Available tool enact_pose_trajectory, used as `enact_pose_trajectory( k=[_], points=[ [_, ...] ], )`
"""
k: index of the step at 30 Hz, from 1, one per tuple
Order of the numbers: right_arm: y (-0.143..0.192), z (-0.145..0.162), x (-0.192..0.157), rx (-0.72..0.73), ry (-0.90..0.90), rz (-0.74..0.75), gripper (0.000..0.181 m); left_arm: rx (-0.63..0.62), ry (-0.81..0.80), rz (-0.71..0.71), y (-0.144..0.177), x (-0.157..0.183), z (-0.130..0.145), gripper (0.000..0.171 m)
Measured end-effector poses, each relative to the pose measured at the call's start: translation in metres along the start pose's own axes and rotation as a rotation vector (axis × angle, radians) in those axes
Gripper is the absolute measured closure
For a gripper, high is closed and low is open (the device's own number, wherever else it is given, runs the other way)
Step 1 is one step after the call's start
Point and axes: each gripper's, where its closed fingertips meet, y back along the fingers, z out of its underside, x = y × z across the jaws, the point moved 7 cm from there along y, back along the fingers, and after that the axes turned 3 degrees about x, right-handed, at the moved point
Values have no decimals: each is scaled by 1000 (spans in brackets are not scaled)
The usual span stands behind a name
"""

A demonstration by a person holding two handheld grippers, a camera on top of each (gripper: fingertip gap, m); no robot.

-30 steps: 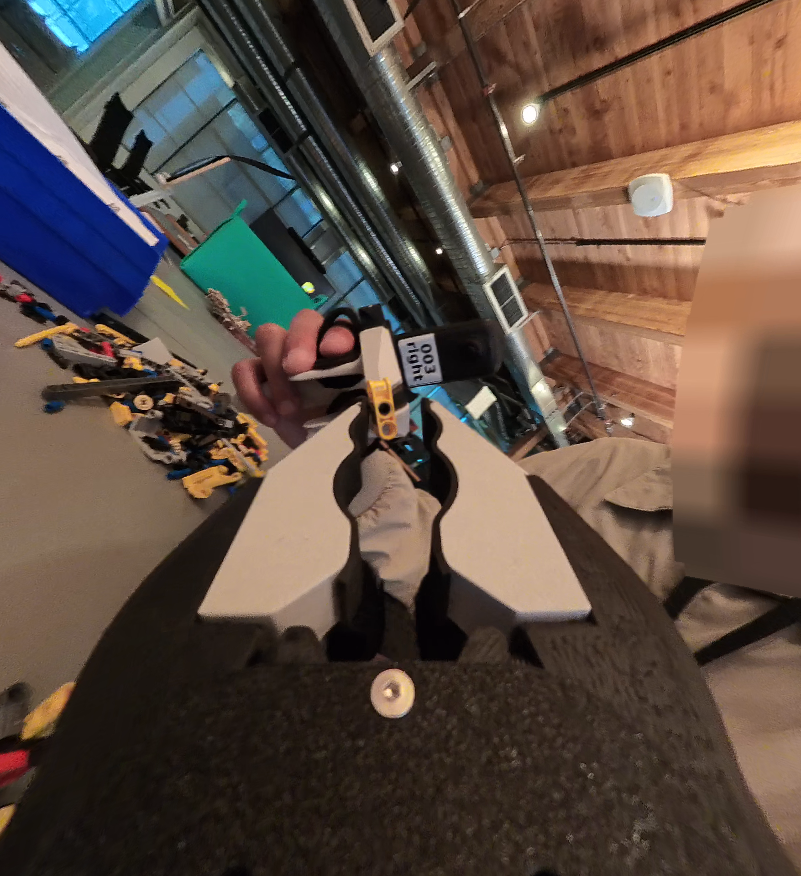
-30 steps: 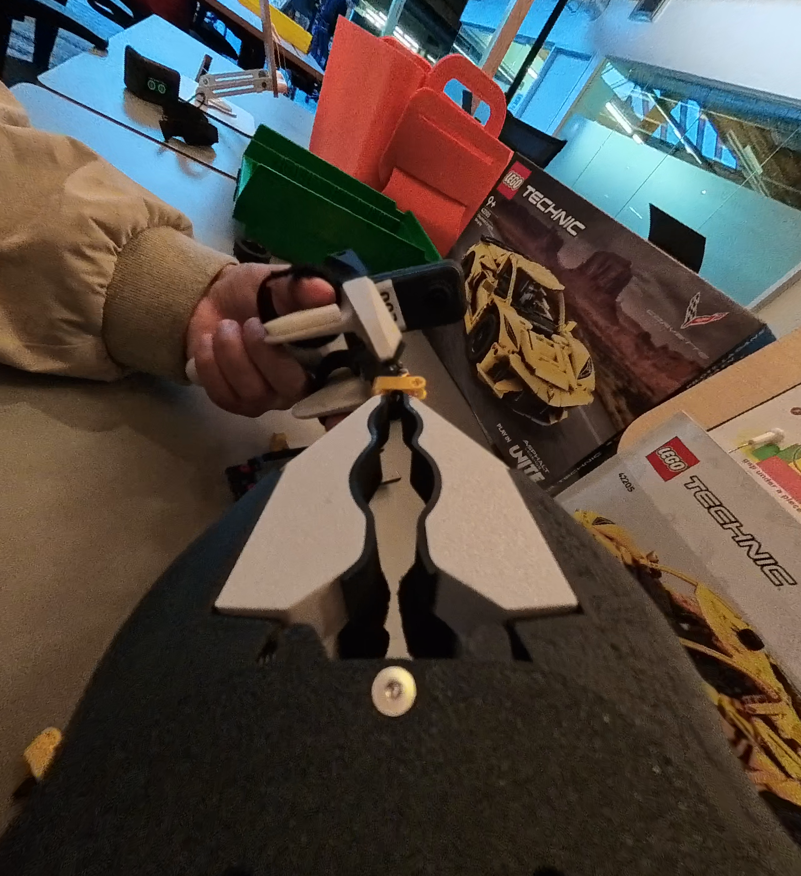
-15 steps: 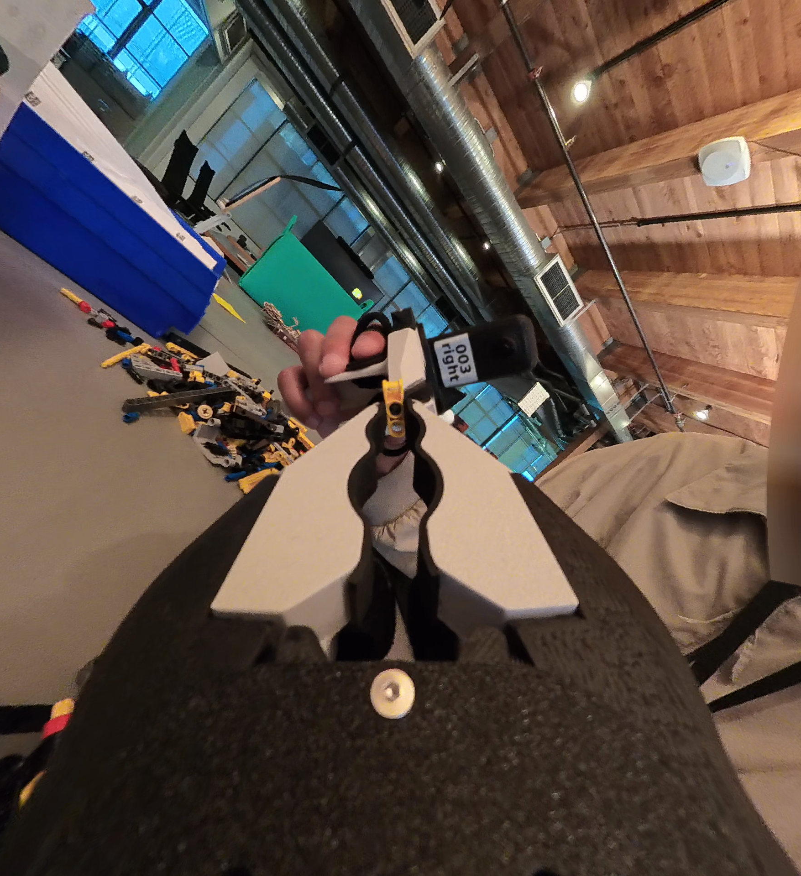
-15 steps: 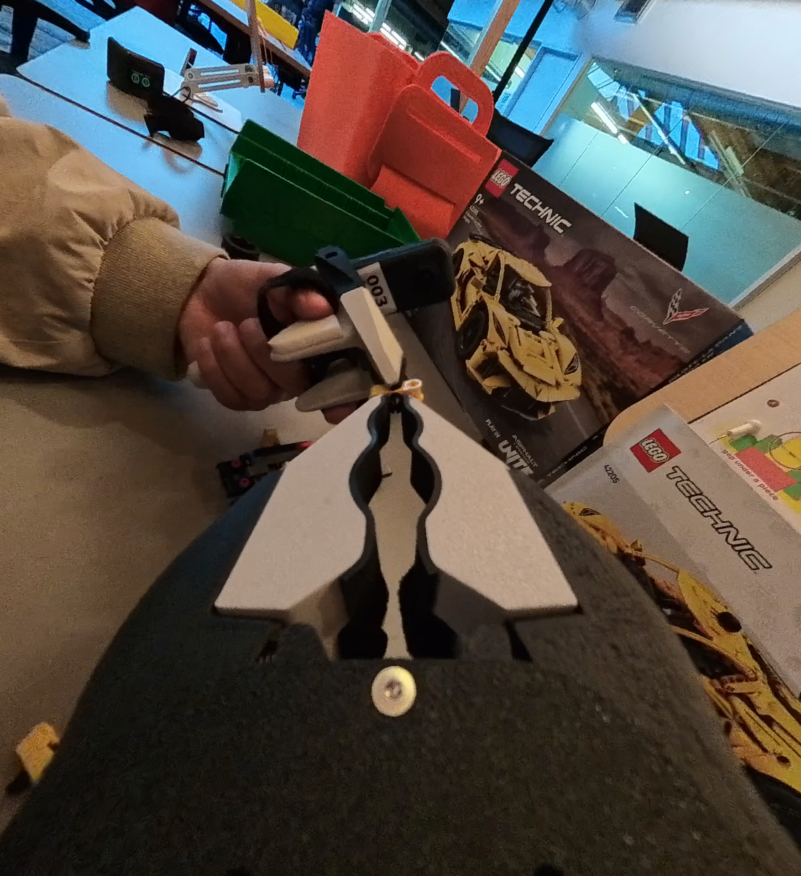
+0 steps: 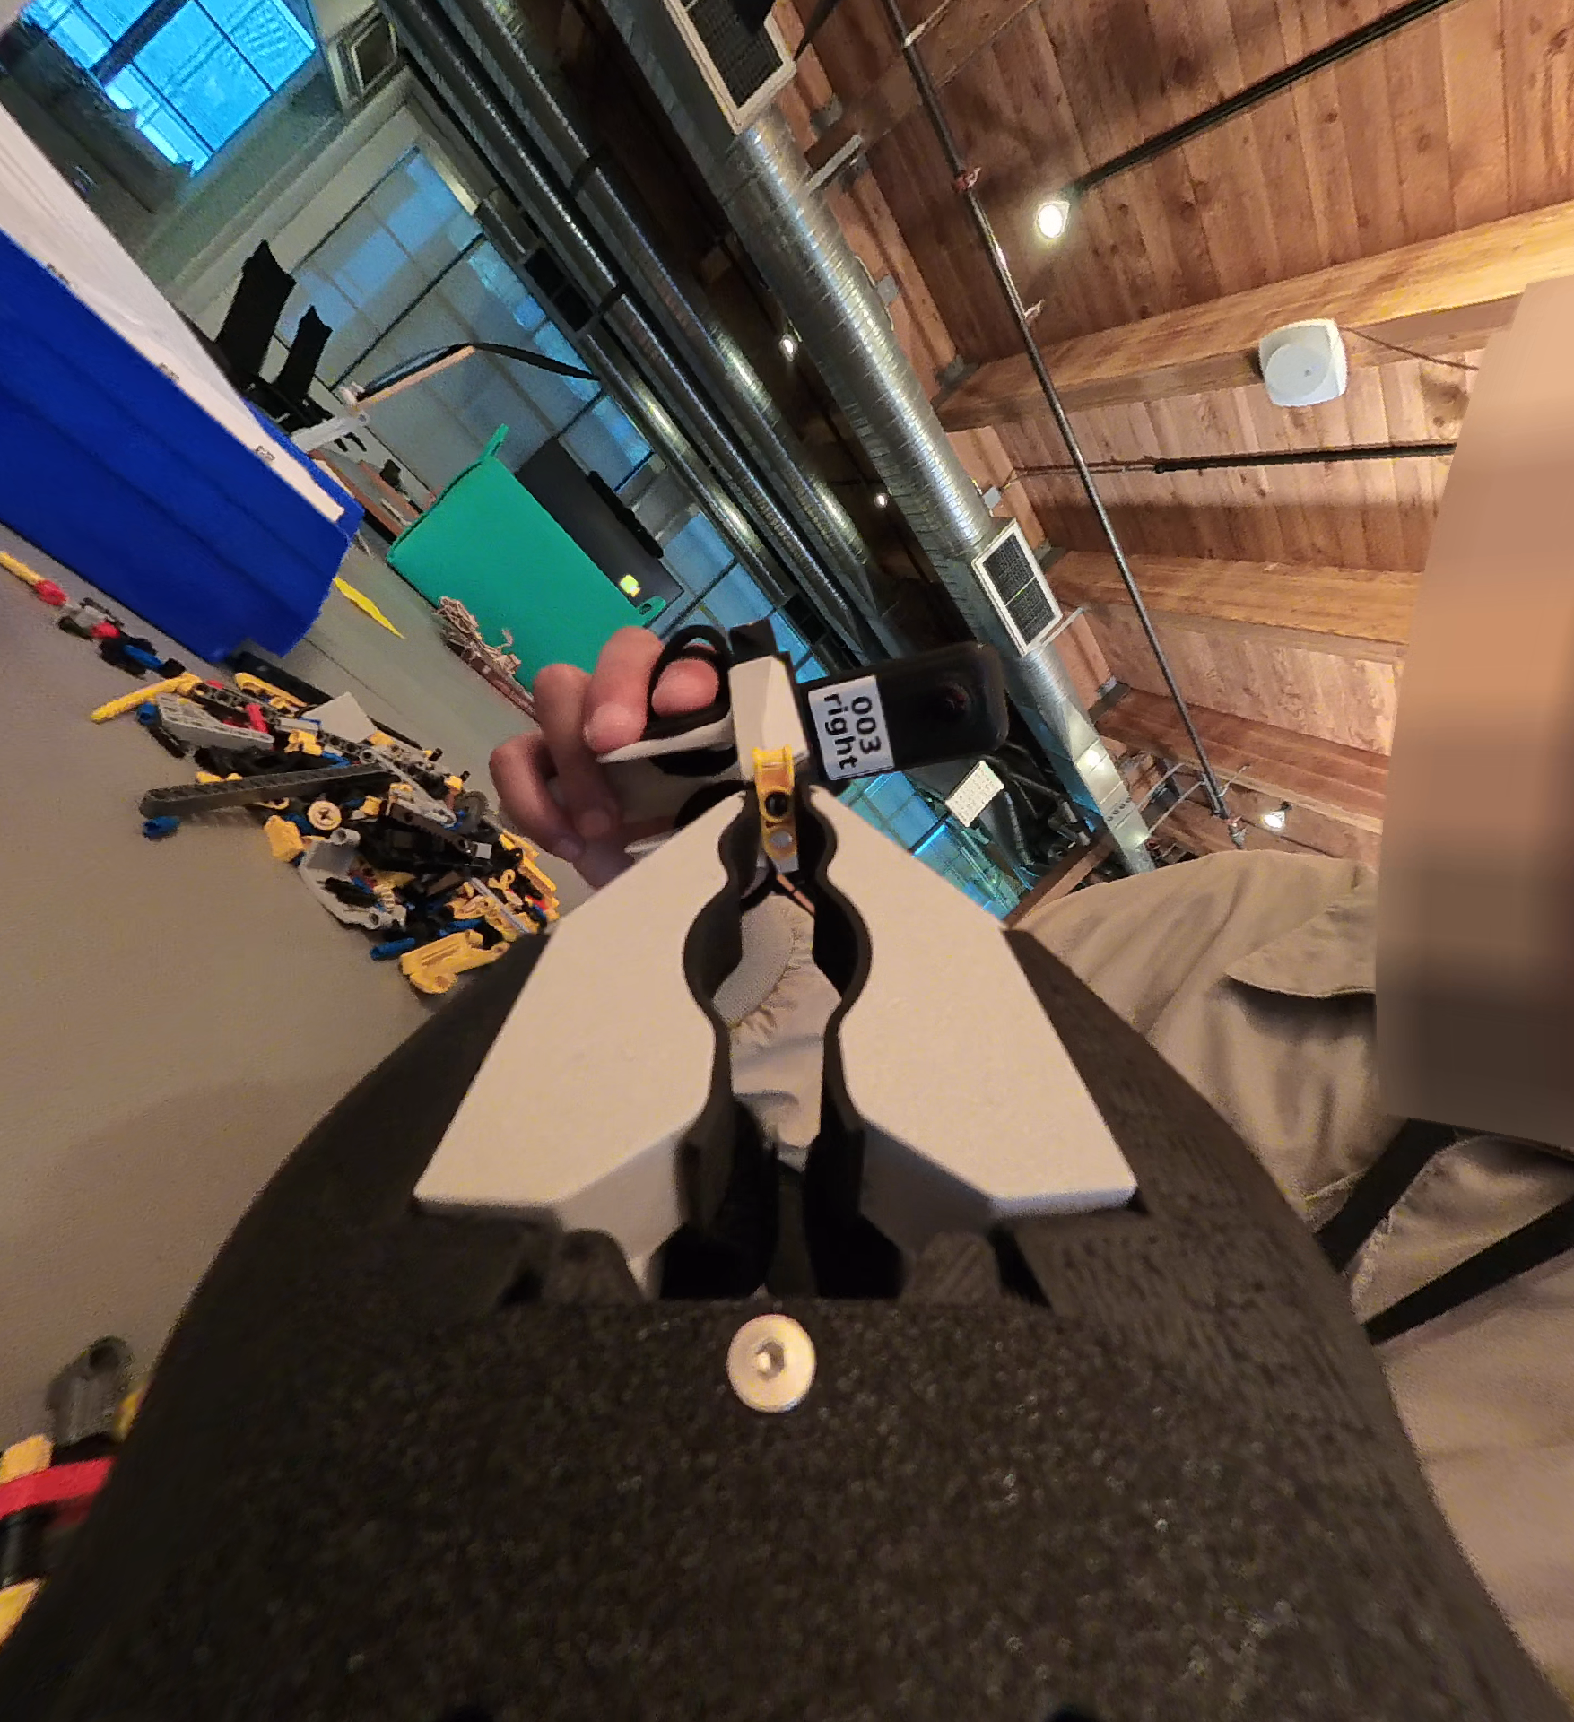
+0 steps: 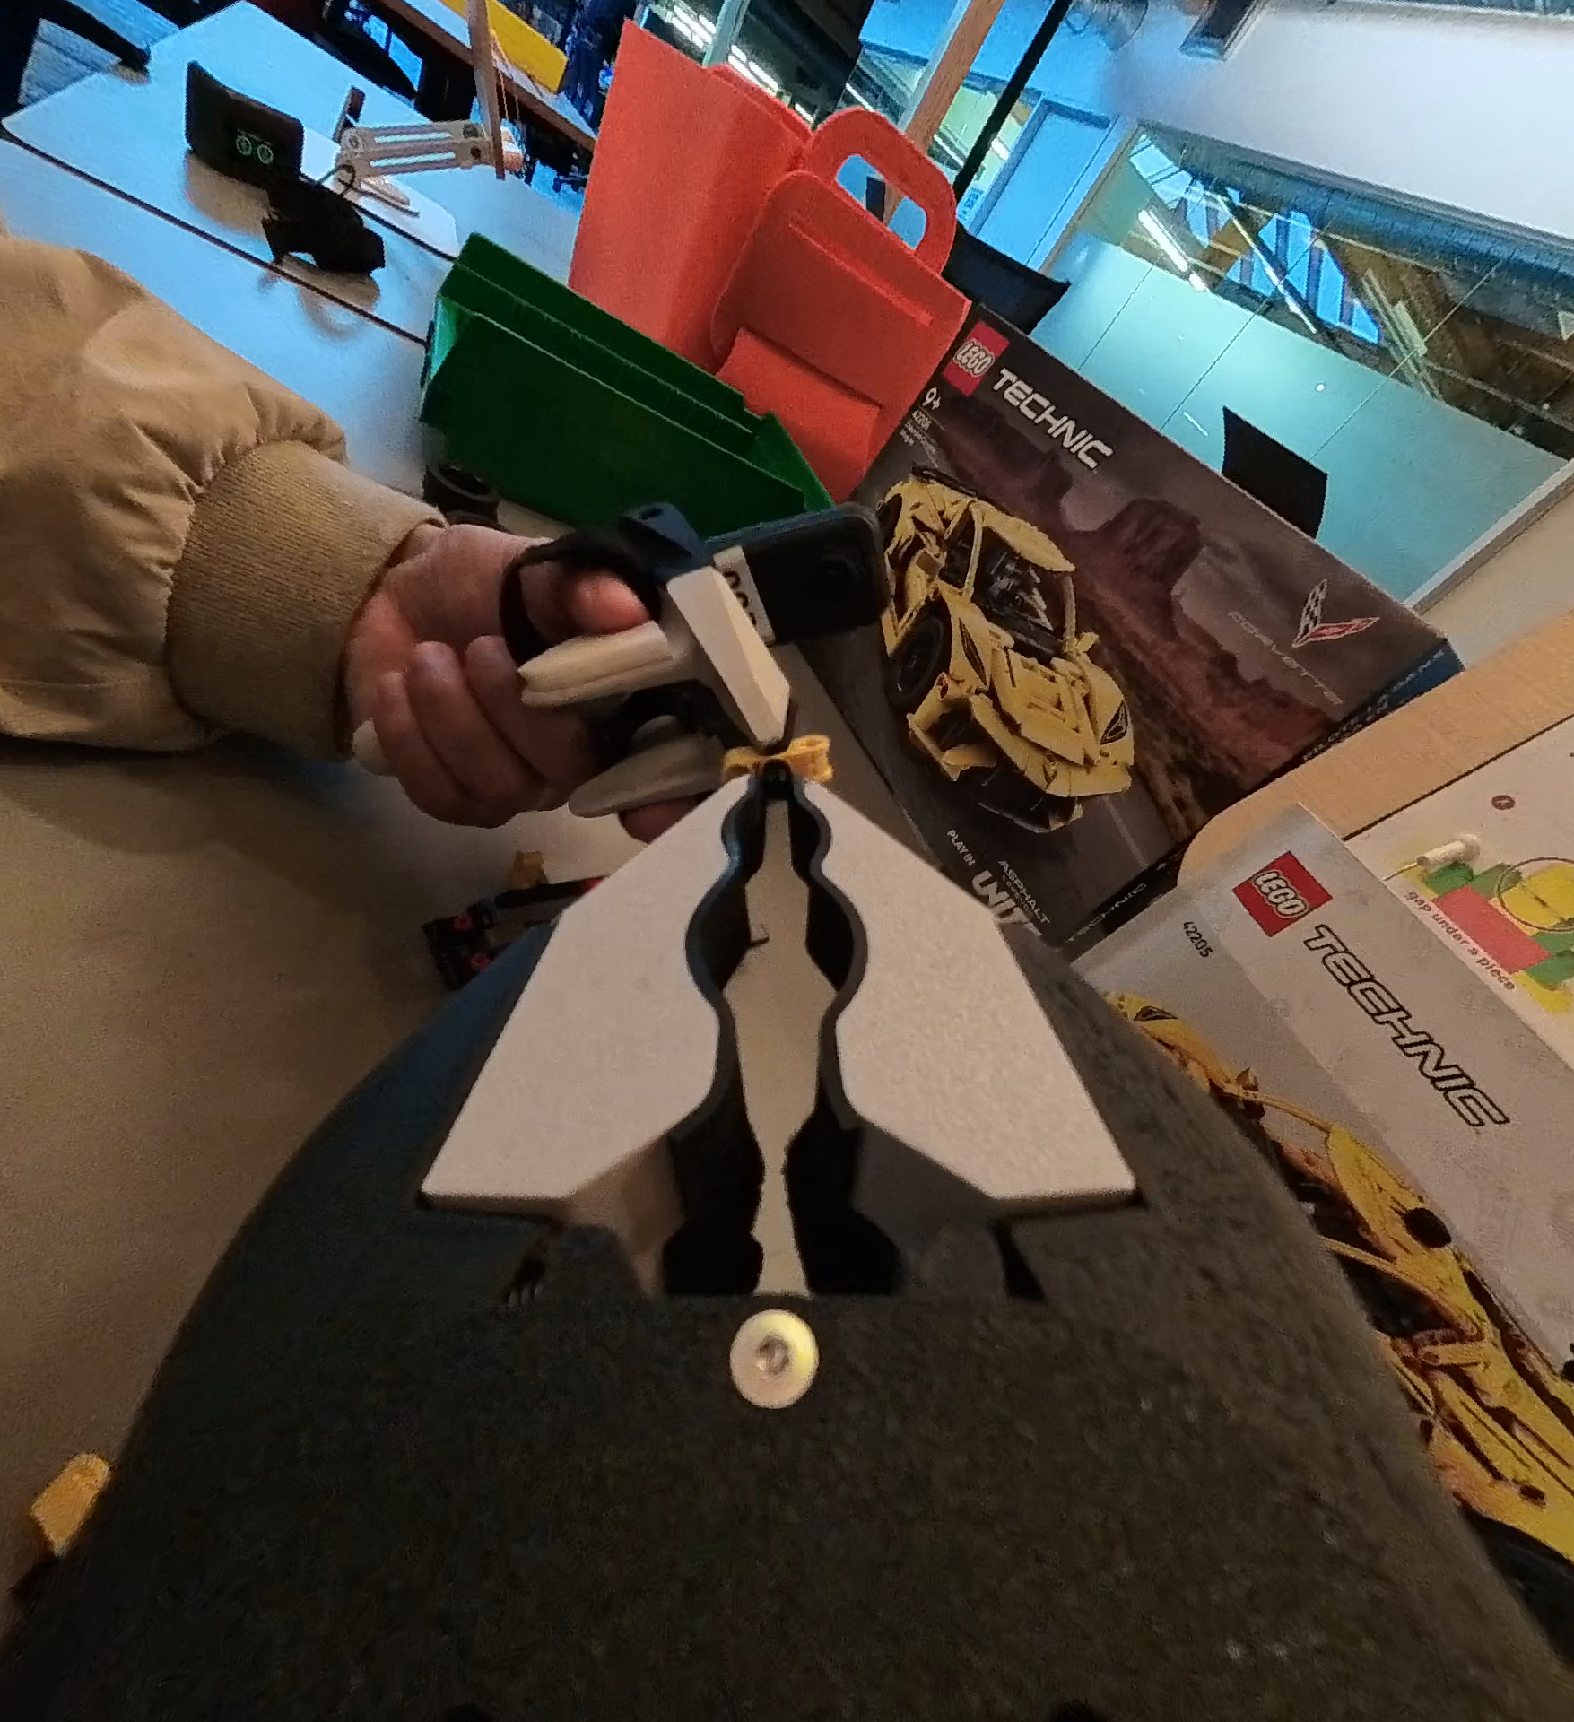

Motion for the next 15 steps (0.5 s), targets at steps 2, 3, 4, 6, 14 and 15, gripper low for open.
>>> enact_pose_trajectory(
  k=[2, 3, 4, 6, 14, 15],
  points=[
    [0, -1, 1, 4, -9, 5, 178, -2, -15, -17, -1, 1, -1, 165],
    [1, 0, 1, -3, 0, 9, 178, -6, -23, -36, -1, 0, -1, 165],
    [0, 2, 1, -21, 1, 20, 178, -7, -37, -57, -1, 0, -1, 165],
    [0, 3, 0, -16, -8, 42, 177, -6, -48, -73, -1, -1, -2, 165],
    [-10, 15, 2, -346, 39, 67, 178, -166, -428, -464, -3, -1, -4, 165],
    [-10, 15, 3, -352, 82, 76, 178, -171, -462, -490, -5, 2, -6, 165]
  ],
)
